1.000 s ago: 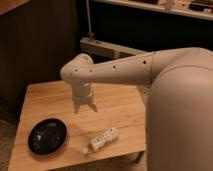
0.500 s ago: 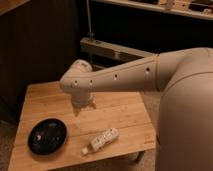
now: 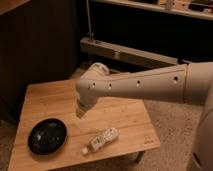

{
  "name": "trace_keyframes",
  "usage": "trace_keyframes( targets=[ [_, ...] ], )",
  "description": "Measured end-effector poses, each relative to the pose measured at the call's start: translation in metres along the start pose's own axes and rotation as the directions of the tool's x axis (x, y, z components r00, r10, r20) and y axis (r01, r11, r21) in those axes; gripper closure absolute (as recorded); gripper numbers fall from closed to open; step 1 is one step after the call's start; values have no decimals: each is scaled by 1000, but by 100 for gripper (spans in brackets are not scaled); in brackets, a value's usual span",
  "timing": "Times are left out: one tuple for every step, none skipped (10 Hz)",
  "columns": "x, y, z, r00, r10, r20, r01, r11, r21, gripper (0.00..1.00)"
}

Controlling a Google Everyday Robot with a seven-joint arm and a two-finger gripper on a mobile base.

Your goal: Place the bottle in the ceramic bowl

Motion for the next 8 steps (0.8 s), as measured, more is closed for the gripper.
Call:
trace_keyframes(
  targets=[
    [0, 1, -3, 1000, -20, 12, 20, 1000, -16, 35],
    [-1, 2, -8, 999, -26, 25, 26, 999, -29, 35],
    [-1, 3, -12, 999, -34, 32, 35, 999, -37, 35],
    [-2, 5, -15, 998, -49, 33, 50, 998, -43, 35],
    [-3, 7, -17, 998, -54, 33, 55, 998, -42, 35],
    [-2, 6, -16, 998, -53, 32, 54, 998, -42, 35],
    [-2, 6, -17, 998, -52, 32, 53, 998, -42, 35],
    [-2, 6, -16, 998, -52, 32, 54, 998, -42, 35]
  ],
)
